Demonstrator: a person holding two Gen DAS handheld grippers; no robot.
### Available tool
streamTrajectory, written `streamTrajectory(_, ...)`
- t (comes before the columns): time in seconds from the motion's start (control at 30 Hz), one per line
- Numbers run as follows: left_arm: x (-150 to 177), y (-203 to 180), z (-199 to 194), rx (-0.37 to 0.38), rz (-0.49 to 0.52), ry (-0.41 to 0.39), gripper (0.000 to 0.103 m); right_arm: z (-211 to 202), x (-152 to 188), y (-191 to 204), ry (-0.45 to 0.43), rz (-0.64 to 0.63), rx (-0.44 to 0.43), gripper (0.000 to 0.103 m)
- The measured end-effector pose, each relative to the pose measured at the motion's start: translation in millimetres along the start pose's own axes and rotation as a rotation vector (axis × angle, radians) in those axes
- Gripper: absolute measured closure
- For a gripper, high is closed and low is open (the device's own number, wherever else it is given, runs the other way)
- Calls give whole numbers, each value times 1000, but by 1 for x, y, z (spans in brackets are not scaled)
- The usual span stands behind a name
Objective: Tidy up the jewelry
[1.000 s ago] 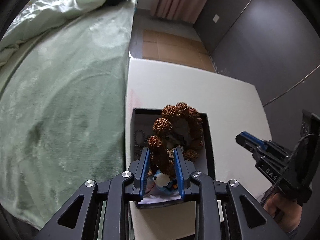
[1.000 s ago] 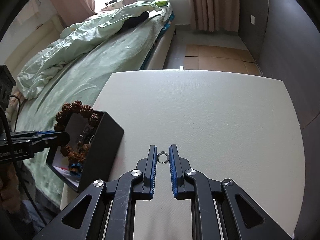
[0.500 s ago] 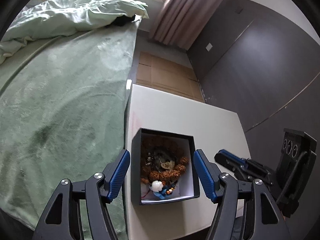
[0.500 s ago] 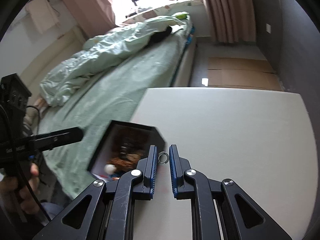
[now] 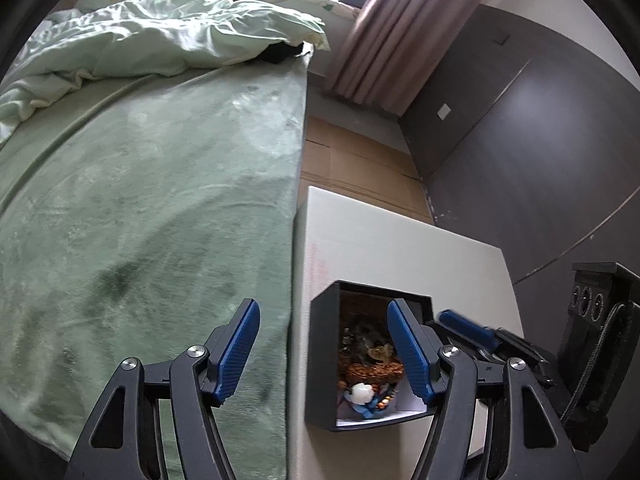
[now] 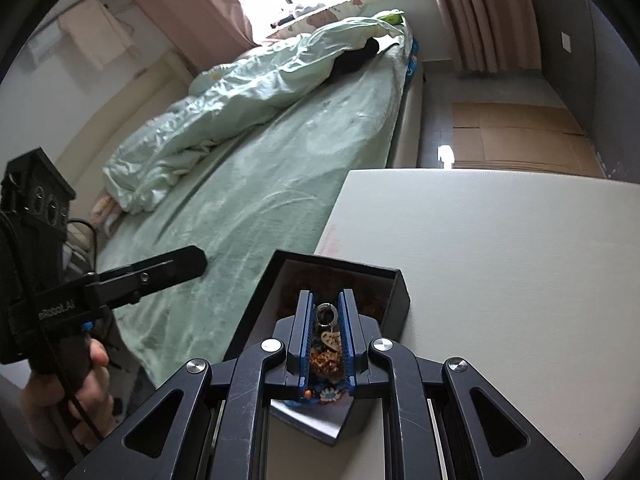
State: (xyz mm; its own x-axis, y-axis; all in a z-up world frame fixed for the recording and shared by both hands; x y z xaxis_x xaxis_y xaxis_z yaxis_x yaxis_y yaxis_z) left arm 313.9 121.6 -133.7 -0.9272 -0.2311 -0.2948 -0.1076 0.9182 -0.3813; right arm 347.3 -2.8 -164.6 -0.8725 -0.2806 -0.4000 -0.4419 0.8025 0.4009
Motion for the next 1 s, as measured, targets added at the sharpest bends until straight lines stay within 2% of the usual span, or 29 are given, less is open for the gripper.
streamTrajectory(0.03, 0, 1, 0, 0, -2, 1, 35, 0, -1, 0, -1, 4, 11, 54)
streamTrajectory(0.07, 0, 2, 0, -1, -5, 2, 35, -2, -1, -1, -7, 8, 18, 38)
streamTrajectory(0.3, -1, -8, -7, -9, 8, -24, 26, -29, 7, -21, -51, 56, 59, 36)
streamTrajectory(0.5, 8, -32, -25, -4, 52, -76, 16, -65, 23, -43, -88, 110, 102, 36)
streamTrajectory(0.63, 20, -45, -39, 0, 67, -138, 16, -94, 34, -53, -124, 156, 131, 26)
streamTrajectory(0.77, 35, -53, -59, -12, 79, -205, 15, -121, 43, -53, -168, 174, 154, 3)
streamTrajectory(0.87, 47, -56, -73, -14, 93, -253, 11, -134, 52, -53, -177, 168, 175, 2)
streamTrajectory(0.93, 56, -59, -77, -20, 104, -266, 11, -140, 58, -53, -178, 165, 193, 1)
streamTrajectory(1.0, 66, -65, -82, -23, 124, -275, 6, -146, 64, -53, -185, 159, 204, 1)
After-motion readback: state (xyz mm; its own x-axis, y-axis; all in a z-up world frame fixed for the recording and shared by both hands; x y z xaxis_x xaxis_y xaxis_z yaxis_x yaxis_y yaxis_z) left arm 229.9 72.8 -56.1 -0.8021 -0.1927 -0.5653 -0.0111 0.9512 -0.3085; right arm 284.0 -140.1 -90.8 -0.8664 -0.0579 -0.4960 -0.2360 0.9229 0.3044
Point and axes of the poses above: each gripper's, at about its wrist camera, not at the fingertips, and z roughly the way its jaws point, y to its left, x to its underside, the point moved 7 cm from there along z, roughly the way its jaws point, and after that the axes turned 14 degrees about y, right-handed, at the moved point
